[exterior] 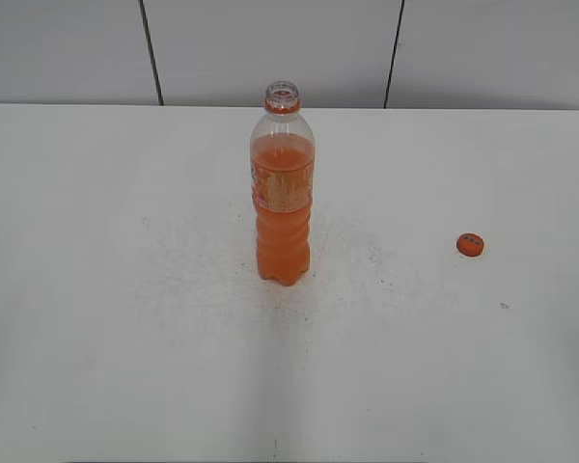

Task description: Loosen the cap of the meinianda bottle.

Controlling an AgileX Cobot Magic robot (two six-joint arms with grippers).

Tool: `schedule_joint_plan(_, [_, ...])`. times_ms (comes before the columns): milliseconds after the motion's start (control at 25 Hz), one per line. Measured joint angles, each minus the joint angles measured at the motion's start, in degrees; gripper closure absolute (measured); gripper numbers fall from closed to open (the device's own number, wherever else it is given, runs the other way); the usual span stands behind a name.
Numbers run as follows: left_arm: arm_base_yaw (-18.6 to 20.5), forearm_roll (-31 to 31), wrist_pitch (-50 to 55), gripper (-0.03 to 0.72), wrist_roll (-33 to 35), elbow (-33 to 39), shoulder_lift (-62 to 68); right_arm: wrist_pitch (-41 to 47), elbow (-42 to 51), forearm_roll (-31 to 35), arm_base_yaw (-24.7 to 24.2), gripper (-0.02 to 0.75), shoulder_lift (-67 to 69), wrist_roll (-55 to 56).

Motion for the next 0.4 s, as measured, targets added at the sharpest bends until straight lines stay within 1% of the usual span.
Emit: schedule_joint_plan(400, [0.0,0.0,0.0,0.195,0.0,0.0,0.0,-0.1,0.0,0.0,0.0,0.207,0.0,0.1])
